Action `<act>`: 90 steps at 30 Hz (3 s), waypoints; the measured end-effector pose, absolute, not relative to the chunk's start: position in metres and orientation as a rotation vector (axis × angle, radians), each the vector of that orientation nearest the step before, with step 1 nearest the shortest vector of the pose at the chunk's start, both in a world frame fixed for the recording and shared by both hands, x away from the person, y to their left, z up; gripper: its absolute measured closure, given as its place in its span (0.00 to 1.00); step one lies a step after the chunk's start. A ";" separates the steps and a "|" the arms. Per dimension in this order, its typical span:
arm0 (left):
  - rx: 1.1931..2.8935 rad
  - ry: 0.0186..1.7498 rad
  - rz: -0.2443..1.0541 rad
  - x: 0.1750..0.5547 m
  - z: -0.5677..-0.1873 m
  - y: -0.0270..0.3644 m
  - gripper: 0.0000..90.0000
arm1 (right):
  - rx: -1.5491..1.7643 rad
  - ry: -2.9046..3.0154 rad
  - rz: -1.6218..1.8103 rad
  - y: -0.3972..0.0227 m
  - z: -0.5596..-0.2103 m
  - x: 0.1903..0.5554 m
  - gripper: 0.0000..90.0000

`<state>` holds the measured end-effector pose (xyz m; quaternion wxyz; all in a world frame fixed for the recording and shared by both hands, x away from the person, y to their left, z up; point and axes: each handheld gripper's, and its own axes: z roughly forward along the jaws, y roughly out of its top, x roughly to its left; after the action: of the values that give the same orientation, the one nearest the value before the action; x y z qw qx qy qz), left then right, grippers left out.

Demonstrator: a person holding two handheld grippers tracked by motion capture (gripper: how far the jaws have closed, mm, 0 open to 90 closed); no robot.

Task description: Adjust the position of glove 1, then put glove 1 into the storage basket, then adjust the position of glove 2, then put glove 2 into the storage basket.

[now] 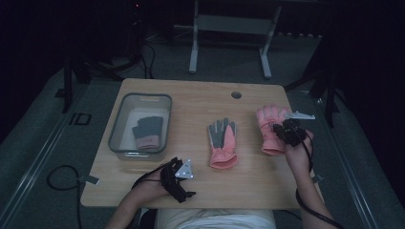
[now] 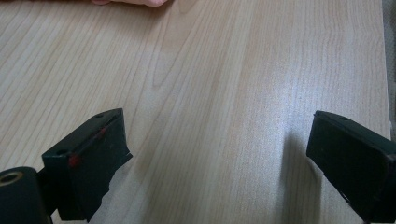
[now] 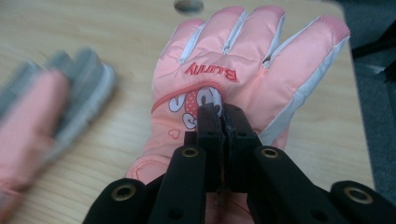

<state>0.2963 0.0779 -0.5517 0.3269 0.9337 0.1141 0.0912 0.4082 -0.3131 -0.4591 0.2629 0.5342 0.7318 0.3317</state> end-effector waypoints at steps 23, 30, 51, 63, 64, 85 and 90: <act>2.451 0.293 0.239 0.295 -0.552 0.075 0.05 | 1.400 1.963 1.053 -0.202 -0.400 0.381 0.97; 2.449 0.290 0.237 0.295 -0.552 0.075 0.05 | 1.385 1.997 1.057 -0.177 -0.404 0.379 0.97; 2.448 0.278 0.245 0.294 -0.549 0.074 0.05 | 1.378 2.051 1.035 -0.148 -0.424 0.367 0.97; 2.447 0.274 0.240 0.293 -0.549 0.074 0.05 | 1.394 2.097 0.956 -0.143 -0.449 0.369 0.97; 2.448 0.273 0.239 0.293 -0.549 0.074 0.05 | 1.400 2.096 0.953 -0.143 -0.450 0.369 0.97; 2.412 0.435 0.223 0.299 -0.545 0.067 0.05 | 1.465 2.129 0.906 -0.146 -0.493 0.388 0.90; 2.378 0.460 0.285 0.297 -0.526 0.062 0.05 | 1.314 2.188 0.980 -0.149 -0.481 0.388 0.75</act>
<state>0.2975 0.0619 -0.5260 0.3442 0.9155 0.1771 0.1095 0.3875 -0.1489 -0.4815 0.2025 0.4708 0.7837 0.3510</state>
